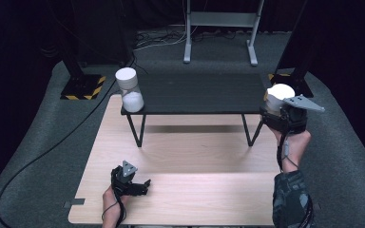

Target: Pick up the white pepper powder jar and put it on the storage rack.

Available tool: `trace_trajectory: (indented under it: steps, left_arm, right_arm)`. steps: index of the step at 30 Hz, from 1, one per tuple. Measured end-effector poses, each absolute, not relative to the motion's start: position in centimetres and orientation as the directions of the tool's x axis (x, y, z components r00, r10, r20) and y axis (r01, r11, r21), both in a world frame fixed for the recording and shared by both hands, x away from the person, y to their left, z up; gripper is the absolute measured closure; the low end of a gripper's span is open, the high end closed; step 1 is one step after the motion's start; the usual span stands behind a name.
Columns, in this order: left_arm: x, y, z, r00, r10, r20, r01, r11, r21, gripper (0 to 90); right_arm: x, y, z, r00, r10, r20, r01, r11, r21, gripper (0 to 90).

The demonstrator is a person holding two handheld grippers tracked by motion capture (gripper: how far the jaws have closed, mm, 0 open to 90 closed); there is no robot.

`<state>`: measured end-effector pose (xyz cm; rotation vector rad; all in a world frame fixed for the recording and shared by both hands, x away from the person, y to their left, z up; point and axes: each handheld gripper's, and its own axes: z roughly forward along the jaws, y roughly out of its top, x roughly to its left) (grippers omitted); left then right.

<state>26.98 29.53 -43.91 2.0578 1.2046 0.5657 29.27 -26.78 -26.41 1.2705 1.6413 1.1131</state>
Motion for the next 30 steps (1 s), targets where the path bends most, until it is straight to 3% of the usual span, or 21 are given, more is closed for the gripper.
trace_trajectory:
  steps: [13,30]
  left_arm:
    - [27.0,29.5,-43.9,0.48,0.877,0.033,0.583,-0.347,0.735,2.1]
    - [26.9,29.5,-43.9,0.48,0.876,0.04,0.579,-0.351,0.736,2.1]
  right_arm:
    - [31.0,-26.1,-24.5,-0.207,0.974,-0.086,0.303,0.147,0.942,30.1]
    - [34.4,-26.2,-24.6,-0.204,0.976,-0.075,0.332,0.141,0.933,30.0]
